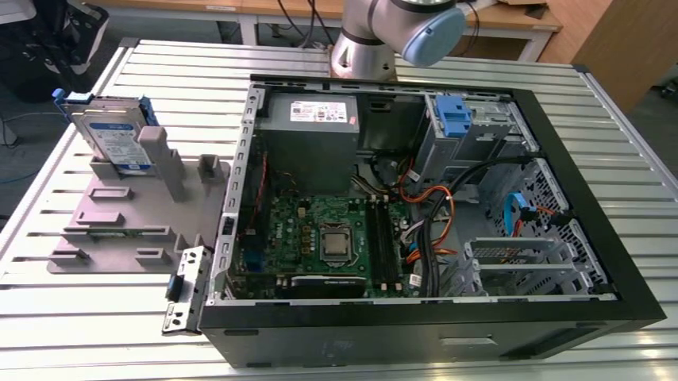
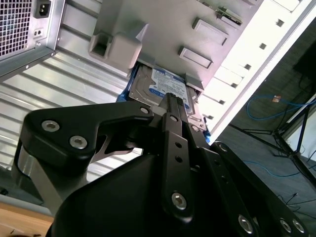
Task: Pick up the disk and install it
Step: 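Reach for the disk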
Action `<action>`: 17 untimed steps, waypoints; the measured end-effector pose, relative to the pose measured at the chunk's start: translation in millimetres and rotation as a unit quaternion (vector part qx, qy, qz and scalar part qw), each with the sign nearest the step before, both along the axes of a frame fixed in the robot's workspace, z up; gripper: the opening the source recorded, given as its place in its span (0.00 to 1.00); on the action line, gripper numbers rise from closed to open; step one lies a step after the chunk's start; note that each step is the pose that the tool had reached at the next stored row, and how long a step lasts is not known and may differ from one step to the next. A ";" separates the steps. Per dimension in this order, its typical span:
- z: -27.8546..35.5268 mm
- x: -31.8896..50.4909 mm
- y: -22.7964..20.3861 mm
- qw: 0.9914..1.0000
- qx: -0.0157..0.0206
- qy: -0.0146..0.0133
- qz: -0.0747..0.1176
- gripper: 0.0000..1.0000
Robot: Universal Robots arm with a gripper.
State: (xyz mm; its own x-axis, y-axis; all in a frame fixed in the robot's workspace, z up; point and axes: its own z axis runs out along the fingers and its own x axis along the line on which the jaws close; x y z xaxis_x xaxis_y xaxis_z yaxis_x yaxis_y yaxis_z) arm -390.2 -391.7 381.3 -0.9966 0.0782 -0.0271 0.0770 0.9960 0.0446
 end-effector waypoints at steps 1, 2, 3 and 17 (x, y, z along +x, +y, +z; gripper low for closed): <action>-0.1 0.0 1.1 1.000 0.000 0.000 0.000 0.11; -0.1 0.0 2.2 1.000 0.000 0.000 0.000 0.11; -0.2 0.0 3.3 1.000 0.000 0.000 0.000 0.11; -0.8 0.0 13.5 1.000 0.000 0.000 0.000 0.11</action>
State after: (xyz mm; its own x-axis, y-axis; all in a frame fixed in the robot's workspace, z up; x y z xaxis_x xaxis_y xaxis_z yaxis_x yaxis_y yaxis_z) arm -390.2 -378.1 380.5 -0.9966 0.0782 -0.0271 0.0769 0.9960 0.0446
